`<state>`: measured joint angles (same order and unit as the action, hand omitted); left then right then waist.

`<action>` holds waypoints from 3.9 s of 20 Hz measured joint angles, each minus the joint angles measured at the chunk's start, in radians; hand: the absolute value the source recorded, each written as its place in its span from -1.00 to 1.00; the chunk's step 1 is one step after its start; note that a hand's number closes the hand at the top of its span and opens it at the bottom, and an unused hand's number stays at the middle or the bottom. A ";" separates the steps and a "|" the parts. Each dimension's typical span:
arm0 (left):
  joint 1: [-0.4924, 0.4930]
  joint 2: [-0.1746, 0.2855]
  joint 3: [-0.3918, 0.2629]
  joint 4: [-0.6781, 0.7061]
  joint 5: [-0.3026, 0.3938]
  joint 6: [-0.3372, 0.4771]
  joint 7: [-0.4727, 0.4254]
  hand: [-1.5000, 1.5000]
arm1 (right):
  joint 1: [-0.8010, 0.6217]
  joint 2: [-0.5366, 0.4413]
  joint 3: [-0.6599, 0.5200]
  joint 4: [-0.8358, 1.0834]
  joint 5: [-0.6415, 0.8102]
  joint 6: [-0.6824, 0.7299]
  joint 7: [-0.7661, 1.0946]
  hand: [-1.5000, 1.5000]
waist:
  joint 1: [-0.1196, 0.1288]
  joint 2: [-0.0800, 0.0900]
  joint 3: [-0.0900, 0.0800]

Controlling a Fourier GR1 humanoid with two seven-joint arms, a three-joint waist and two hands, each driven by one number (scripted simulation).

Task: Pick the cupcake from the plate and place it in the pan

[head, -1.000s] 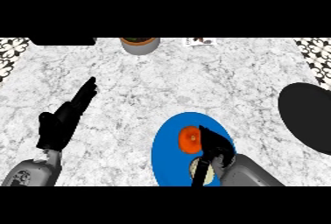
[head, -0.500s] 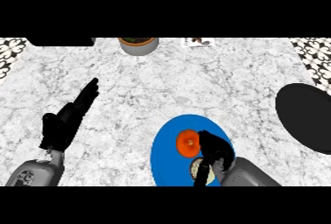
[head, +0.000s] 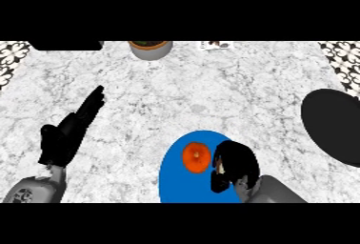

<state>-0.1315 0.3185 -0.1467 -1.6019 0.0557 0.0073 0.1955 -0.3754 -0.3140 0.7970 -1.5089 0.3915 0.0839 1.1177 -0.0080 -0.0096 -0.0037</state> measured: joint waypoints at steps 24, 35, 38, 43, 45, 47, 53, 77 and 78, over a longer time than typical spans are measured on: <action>0.019 -0.022 0.011 -0.002 -0.028 -0.011 -0.017 0.00 | 0.248 -0.099 -0.221 -0.474 0.830 -0.302 -0.051 1.00 | -0.007 0.006 0.004; -0.021 -0.038 0.029 0.003 -0.033 -0.034 0.017 0.00 | 0.323 -0.158 -0.572 -0.228 0.559 -0.603 -0.352 1.00 | 0.008 0.011 0.005; -0.021 -0.045 0.033 0.015 -0.045 -0.035 0.004 0.00 | 0.302 -0.189 -0.658 -0.107 0.491 -0.657 -0.453 1.00 | 0.010 0.012 0.005; -0.031 -0.063 0.034 0.022 -0.053 -0.045 0.009 0.00 | 0.220 -0.215 -0.770 0.147 0.371 -0.726 -0.655 1.00 | 0.014 0.013 0.005; -0.036 -0.065 0.041 0.039 -0.057 -0.054 -0.004 0.00 | 0.181 -0.218 -0.807 0.258 0.319 -0.747 -0.754 1.00 | 0.016 0.013 0.005; -0.036 -0.064 0.053 0.048 -0.059 -0.063 -0.015 0.00 | 0.138 -0.217 -0.841 0.364 0.284 -0.761 -0.843 1.00 | 0.016 0.013 0.005; -0.020 -0.084 0.058 0.046 -0.077 -0.069 -0.026 0.00 | 0.003 -0.240 -0.954 0.676 0.182 -0.777 -1.102 1.00 | 0.021 0.013 0.005; -0.051 -0.103 0.075 0.032 -0.085 -0.098 -0.007 0.00 | -0.220 -0.322 -1.344 1.200 -0.165 -0.501 -1.550 -1.00 | 0.042 0.028 0.012; -0.053 -0.104 0.077 0.036 -0.088 -0.096 -0.012 0.00 | -0.213 -0.326 -1.370 1.203 -0.194 -0.471 -1.578 -1.00 | 0.039 0.028 0.012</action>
<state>-0.1846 0.2149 -0.0696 -1.5655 -0.0320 -0.0886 0.1840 -0.5884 -0.6400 -0.5729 -0.3056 0.1980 -0.3874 -0.4607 0.0311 0.0180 0.0083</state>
